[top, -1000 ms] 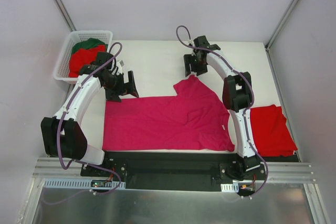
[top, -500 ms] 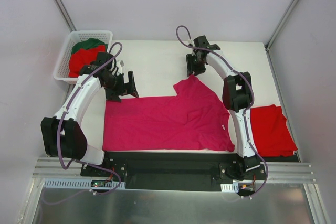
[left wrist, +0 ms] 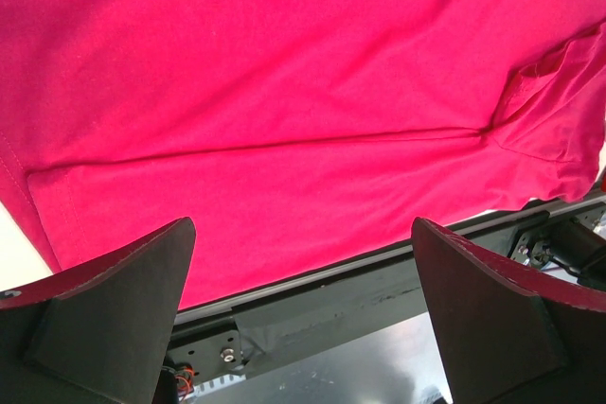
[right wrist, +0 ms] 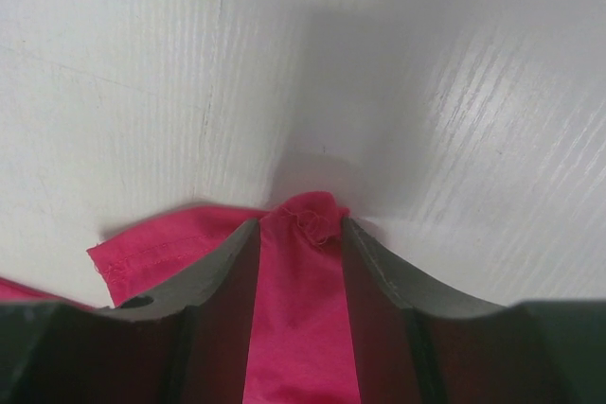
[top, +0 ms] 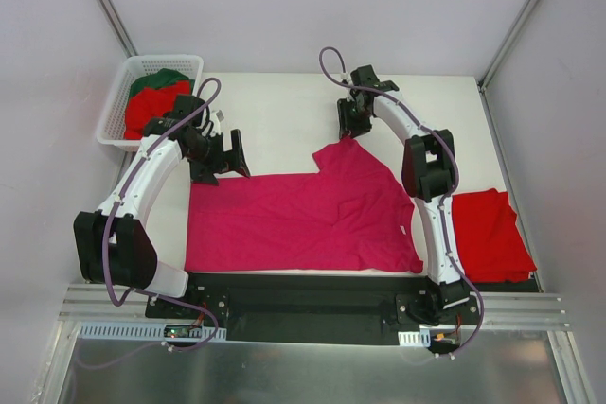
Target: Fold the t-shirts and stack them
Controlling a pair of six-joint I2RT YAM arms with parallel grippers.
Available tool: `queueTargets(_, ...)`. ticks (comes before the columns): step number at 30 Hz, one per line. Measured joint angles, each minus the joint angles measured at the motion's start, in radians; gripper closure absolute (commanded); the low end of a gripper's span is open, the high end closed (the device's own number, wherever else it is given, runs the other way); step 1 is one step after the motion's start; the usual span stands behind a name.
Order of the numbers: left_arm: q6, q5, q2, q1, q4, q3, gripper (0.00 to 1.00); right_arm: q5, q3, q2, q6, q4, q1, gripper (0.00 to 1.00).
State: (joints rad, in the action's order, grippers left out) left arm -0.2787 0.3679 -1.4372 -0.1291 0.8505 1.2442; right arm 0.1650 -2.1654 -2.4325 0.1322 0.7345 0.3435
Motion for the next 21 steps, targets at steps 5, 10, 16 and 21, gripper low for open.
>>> queueTargets(5,0.000,0.000,0.000,0.000,0.000,0.000,0.01,0.001,0.018,-0.004,0.000,0.001,0.000,0.59)
queueTargets(10,0.000,0.000,0.003,0.000,0.000,0.000,0.01,0.000,0.019,-0.006,0.001,0.001,0.001,0.70)
queueTargets(16,0.000,0.000,0.006,0.000,0.000,0.000,0.01,0.001,0.019,-0.006,0.002,0.001,0.002,0.86)
queueTargets(21,0.000,0.000,0.006,0.000,0.000,0.000,0.01,0.001,0.019,-0.006,0.002,0.001,0.002,0.98)
